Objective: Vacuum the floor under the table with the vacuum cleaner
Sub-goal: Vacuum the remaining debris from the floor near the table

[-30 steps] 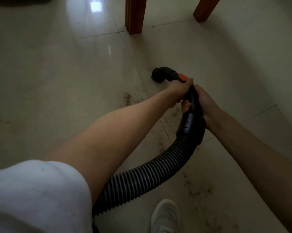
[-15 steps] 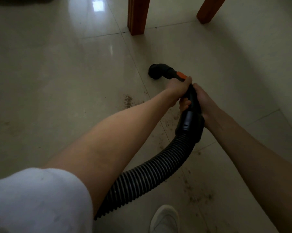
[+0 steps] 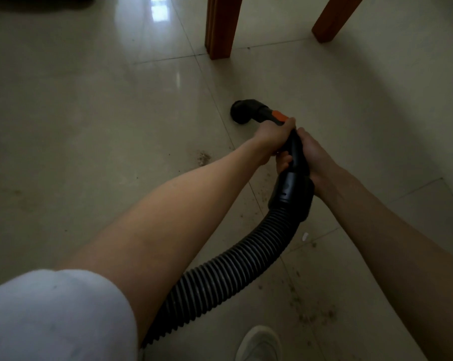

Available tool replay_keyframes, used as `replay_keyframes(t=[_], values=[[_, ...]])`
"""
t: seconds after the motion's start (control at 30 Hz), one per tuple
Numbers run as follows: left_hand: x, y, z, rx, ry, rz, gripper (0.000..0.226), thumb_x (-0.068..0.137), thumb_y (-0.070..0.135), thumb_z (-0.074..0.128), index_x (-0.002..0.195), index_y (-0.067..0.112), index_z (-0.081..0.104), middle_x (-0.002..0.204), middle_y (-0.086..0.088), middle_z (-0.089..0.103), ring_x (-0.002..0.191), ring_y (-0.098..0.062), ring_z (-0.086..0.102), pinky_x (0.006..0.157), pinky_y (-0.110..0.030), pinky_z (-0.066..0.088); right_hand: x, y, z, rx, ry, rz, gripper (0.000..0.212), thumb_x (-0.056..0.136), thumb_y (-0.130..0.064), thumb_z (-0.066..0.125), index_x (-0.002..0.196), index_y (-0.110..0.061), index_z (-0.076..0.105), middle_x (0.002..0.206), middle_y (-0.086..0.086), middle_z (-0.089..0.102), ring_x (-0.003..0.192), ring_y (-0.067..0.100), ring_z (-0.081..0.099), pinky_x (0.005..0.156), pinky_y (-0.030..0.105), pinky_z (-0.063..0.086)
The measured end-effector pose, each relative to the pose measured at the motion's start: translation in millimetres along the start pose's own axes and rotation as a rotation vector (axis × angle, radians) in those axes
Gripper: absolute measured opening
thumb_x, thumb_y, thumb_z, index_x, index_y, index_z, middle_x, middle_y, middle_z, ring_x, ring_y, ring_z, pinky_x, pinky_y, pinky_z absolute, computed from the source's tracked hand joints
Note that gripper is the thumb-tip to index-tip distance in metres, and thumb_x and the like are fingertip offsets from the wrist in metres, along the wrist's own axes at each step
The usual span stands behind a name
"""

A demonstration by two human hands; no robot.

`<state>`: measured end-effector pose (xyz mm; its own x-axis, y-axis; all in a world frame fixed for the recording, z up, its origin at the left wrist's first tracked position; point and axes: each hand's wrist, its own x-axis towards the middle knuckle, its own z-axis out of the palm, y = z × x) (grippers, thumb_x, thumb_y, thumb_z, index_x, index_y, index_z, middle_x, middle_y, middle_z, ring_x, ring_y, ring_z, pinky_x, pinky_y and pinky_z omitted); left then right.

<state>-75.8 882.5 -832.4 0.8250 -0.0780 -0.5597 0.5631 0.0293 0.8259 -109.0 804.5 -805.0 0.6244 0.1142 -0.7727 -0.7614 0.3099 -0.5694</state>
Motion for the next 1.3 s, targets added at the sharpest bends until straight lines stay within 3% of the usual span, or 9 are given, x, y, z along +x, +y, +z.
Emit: replay_keyframes(t=[0.2,0.33,0.43,0.57,0.73,0.97,1.3], values=[[4,-1,-22,-0.043,0.081,-0.001,0.026,0.095,0.031,0.05,0.076,0.015,0.046,0.074,-0.005,0.054,0.074,-0.022,0.056,0.073,-0.032,0.047,6,4,20,-0.033,-0.058,0.048,0.053,0.1,-0.051,0.031,0.086,-0.005,0.051,0.043,0.002,0.042,0.03,0.007,0.041,0.031,0.014,0.036],[3,-1,-23,-0.048,0.069,-0.002,0.025,0.096,0.031,0.049,0.079,0.013,0.047,0.074,-0.004,0.054,0.067,-0.019,0.054,0.067,-0.028,0.046,7,5,22,-0.016,-0.011,0.024,0.052,0.1,-0.051,0.033,0.099,-0.004,0.053,0.052,0.005,0.047,0.032,0.008,0.044,0.032,0.014,0.038],[-1,1,-14,-0.039,0.012,-0.034,0.025,0.097,0.032,0.048,0.096,0.007,0.048,0.075,-0.005,0.054,0.065,-0.017,0.054,0.058,-0.024,0.045,5,9,16,-0.02,0.058,-0.028,0.05,0.099,-0.051,0.035,0.102,-0.006,0.056,0.059,0.006,0.051,0.033,0.008,0.045,0.033,0.015,0.039],[-5,0,-4,-0.007,-0.053,-0.069,0.028,0.097,0.033,0.047,0.101,0.005,0.047,0.079,-0.006,0.054,0.072,-0.02,0.056,0.064,-0.026,0.048,0,10,5,-0.041,0.104,-0.034,0.051,0.099,-0.052,0.034,0.098,-0.006,0.057,0.069,0.008,0.048,0.035,0.009,0.045,0.035,0.016,0.04],[-8,-2,-6,0.002,-0.074,-0.083,0.026,0.096,0.034,0.048,0.082,0.012,0.046,0.079,-0.006,0.054,0.07,-0.019,0.055,0.066,-0.027,0.048,-7,12,0,-0.057,0.055,0.011,0.051,0.099,-0.052,0.034,0.104,-0.005,0.054,0.06,0.006,0.043,0.034,0.01,0.044,0.034,0.017,0.04],[-18,-4,-22,-0.029,-0.02,-0.067,0.023,0.096,0.027,0.048,0.079,0.013,0.045,0.075,-0.004,0.052,0.064,-0.016,0.053,0.057,-0.024,0.046,-12,16,15,-0.117,0.017,0.04,0.052,0.099,-0.051,0.036,0.082,-0.005,0.05,0.048,0.004,0.042,0.03,0.01,0.042,0.032,0.015,0.038],[-64,-19,-71,-0.039,0.104,-0.064,0.021,0.093,0.027,0.052,0.075,0.016,0.049,0.066,-0.001,0.051,0.055,-0.014,0.048,0.051,-0.022,0.039,-39,49,65,-0.205,-0.013,0.151,0.056,0.096,-0.059,0.035,0.073,-0.009,0.044,0.041,0.001,0.04,0.028,0.008,0.04,0.031,0.014,0.035]])
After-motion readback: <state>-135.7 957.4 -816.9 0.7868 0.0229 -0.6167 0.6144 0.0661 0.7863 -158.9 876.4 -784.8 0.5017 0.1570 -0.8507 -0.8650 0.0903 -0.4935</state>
